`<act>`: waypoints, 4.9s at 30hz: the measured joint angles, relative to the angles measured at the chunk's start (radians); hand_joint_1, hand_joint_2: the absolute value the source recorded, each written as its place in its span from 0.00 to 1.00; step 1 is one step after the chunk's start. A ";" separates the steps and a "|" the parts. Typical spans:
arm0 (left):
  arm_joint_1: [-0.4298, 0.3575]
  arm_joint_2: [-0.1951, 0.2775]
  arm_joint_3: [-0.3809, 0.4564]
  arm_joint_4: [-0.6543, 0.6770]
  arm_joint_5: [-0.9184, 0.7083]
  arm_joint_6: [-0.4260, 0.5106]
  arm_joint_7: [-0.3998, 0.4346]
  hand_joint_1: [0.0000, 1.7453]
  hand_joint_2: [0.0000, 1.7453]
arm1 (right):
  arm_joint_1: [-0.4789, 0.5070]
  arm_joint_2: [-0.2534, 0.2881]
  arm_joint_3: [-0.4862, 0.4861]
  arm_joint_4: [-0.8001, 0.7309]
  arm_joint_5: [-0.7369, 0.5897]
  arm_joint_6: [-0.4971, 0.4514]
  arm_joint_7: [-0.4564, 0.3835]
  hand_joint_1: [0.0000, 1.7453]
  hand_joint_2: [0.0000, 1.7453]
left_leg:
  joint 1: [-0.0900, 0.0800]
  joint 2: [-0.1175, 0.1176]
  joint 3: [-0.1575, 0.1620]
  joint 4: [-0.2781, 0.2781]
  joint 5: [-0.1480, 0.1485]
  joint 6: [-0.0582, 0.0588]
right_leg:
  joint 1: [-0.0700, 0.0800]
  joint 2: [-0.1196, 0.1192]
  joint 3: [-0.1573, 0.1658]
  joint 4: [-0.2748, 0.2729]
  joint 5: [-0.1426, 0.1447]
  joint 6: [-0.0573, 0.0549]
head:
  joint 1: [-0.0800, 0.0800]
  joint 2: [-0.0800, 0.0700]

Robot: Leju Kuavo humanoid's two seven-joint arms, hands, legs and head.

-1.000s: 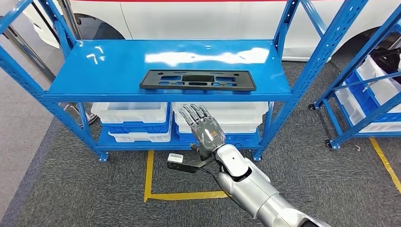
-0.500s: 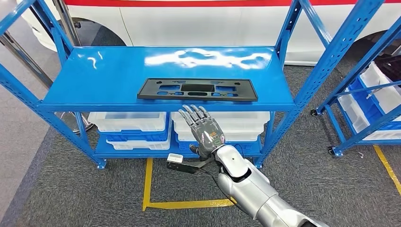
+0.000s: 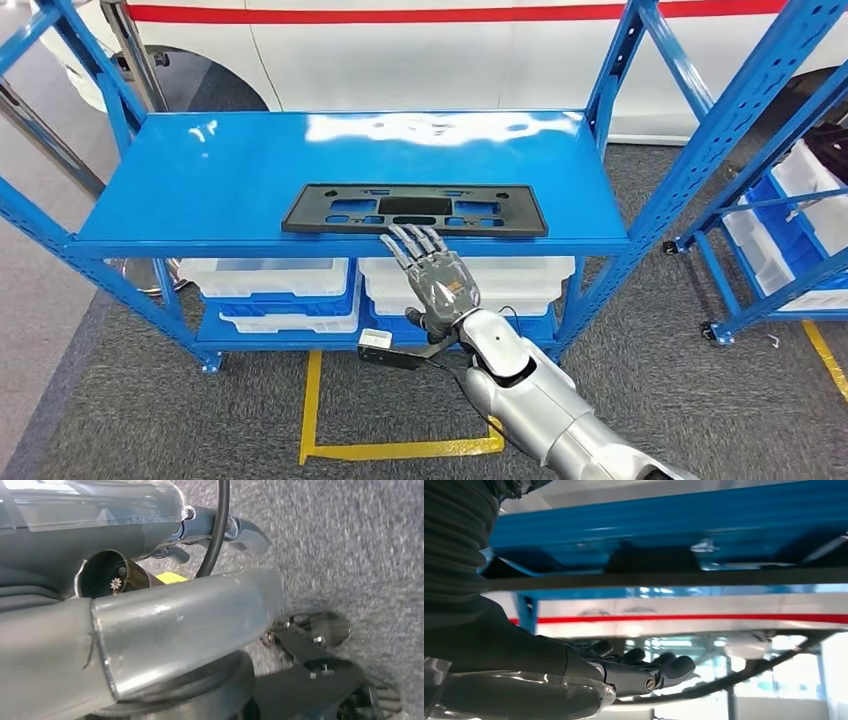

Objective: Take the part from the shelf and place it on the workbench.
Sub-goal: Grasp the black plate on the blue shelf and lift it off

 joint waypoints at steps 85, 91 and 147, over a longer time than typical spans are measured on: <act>0.000 -0.002 -0.002 0.002 0.031 -0.020 -0.055 0.00 0.00 | -0.166 0.000 0.214 0.157 -0.204 0.366 -0.096 1.00 1.00 | -0.004 0.000 -0.050 0.000 0.042 0.004 | 0.001 0.012 0.022 -0.003 -0.012 -0.002 | 0.002 0.000; 0.000 -0.002 -0.002 0.002 0.031 -0.020 -0.056 0.00 0.00 | -0.166 -0.002 0.224 0.157 -0.208 0.363 -0.095 1.00 1.00 | -0.005 0.001 -0.048 0.000 0.039 0.005 | 0.001 0.013 0.025 -0.003 -0.012 -0.002 | 0.002 0.000; 0.002 -0.002 -0.001 0.002 0.036 -0.033 -0.065 0.00 0.00 | -0.156 -0.031 0.232 0.089 -0.206 0.295 -0.053 0.00 1.00 | -0.005 0.000 -0.046 0.000 0.039 0.004 | 0.001 0.013 0.026 -0.003 -0.012 -0.002 | 0.002 0.000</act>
